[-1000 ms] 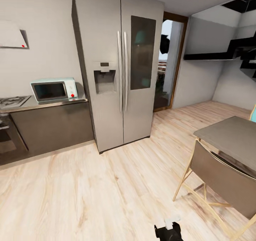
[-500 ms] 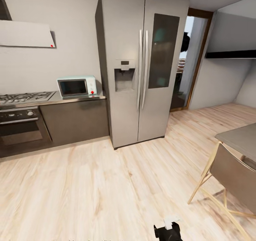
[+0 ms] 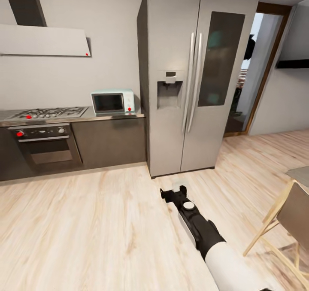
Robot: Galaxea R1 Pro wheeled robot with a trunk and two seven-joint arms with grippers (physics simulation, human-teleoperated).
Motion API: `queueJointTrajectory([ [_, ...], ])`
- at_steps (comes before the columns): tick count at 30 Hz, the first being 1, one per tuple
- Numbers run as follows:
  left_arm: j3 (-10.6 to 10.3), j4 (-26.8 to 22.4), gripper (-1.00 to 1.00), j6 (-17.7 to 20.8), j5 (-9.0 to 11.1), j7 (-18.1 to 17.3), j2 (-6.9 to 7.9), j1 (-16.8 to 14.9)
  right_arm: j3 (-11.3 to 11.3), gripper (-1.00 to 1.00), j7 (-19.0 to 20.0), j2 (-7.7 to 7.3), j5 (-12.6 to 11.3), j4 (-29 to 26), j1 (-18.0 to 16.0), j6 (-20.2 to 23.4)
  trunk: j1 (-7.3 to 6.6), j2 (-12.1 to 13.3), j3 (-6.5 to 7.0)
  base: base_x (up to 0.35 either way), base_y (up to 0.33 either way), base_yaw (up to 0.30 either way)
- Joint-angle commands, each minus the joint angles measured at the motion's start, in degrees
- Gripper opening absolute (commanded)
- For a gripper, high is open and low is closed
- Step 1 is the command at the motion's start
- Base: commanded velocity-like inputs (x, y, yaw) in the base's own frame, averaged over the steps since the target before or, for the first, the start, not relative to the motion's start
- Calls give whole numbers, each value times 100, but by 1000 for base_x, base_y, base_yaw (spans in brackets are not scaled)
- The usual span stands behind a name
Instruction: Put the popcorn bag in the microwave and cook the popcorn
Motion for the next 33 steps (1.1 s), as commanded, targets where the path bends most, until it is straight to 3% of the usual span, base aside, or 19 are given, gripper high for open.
queueJointTrajectory([
  [1,30,6,100,-19,6,-2,-5,-5,34,100,-18,-2,28,-501,93,376,0,-3,-10,0,0,254],
  [5,28,6,100,-19,6,-2,-10,-5,222,100,14,-4,27,-1598,476,787,0,-3,-28,0,0,253],
  [6,28,6,100,-19,6,-2,-11,-5,312,100,17,-7,27,-2079,706,977,0,-3,-32,0,0,252],
  [11,28,6,100,-19,6,-2,-11,-6,380,100,19,-98,27,-3430,1326,1437,0,-3,-54,0,0,252],
  [17,20,6,100,-19,6,-2,-11,-12,369,100,12,-158,43,-3771,1444,1571,0,-3,-80,40,0,252],
  [24,33,6,100,-19,6,-2,-4,-13,370,100,-25,-165,44,-3905,1482,1562,0,-3,-113,304,0,238],
  [27,36,6,100,-19,6,-2,-2,-13,377,100,-42,-164,51,-4474,1815,1563,0,-3,-134,343,9,171],
  [33,39,8,100,-19,9,-2,-2,-13,354,100,-51,-231,53,-4584,1928,1504,0,-3,-170,344,74,82],
])
